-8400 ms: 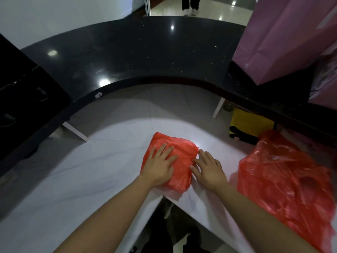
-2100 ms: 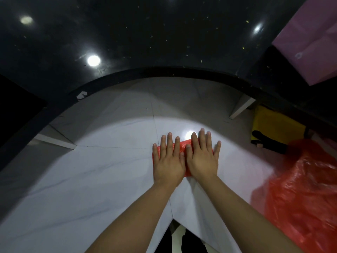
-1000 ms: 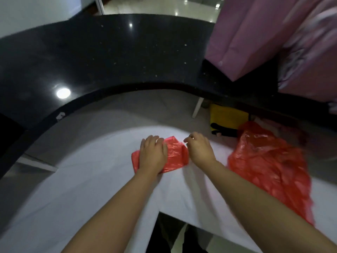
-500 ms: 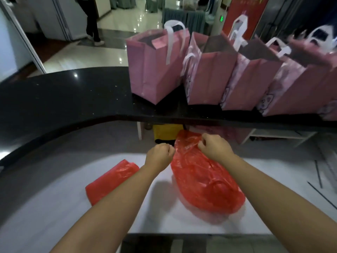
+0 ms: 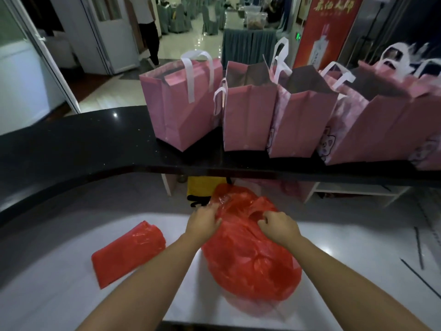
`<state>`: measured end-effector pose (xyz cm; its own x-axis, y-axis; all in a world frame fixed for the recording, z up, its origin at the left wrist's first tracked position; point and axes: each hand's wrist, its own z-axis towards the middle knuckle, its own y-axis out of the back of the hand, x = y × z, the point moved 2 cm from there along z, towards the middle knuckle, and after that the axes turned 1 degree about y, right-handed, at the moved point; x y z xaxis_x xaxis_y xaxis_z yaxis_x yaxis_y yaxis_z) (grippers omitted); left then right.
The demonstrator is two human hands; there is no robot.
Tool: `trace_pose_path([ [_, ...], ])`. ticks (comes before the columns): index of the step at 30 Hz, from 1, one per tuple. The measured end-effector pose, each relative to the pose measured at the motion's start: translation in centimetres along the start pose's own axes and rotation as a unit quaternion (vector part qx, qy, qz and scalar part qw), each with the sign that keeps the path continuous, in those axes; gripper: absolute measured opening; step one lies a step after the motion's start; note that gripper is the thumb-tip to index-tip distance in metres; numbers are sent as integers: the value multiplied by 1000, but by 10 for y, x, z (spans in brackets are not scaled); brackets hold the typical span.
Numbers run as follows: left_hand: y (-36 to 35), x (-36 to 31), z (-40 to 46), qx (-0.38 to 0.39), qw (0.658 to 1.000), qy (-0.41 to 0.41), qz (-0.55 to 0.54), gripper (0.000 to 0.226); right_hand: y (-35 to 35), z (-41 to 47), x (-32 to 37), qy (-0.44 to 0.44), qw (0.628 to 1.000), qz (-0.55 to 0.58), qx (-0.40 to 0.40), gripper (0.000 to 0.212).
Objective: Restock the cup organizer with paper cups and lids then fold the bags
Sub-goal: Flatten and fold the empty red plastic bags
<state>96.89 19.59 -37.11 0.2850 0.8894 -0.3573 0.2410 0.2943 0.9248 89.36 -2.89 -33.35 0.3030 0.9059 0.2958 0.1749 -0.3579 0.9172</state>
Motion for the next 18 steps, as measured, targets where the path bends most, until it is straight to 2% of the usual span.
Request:
trace_pose_path([
  [2,-8,-8,-8,2,1000,8,-21,15,-11,10,0,-5,997,61,51,29],
  [5,-24,-12,-23,35,995,49,-76,18,-35,16,3,-37,981,141,127,51],
  [8,-36,-18,-37,8,988,86,-130,13,-56,15,1,-50,981,145,116,61],
  [10,-40,-23,-45,5,985,71,-155,13,-64,17,-1,-40,983,167,69,50],
  [13,-42,-23,-66,72,986,-19,-147,15,-70,7,0,-36,982,185,8,35],
  [14,-41,-19,-70,67,987,-41,-136,21,-69,1,0,-40,981,189,-7,31],
  [16,-32,-1,-67,-6,988,-17,-151,24,-67,-10,-5,-51,979,197,-26,17],
  [18,-25,29,-52,-103,970,66,-209,18,-61,-19,-14,-55,980,190,-37,9],
])
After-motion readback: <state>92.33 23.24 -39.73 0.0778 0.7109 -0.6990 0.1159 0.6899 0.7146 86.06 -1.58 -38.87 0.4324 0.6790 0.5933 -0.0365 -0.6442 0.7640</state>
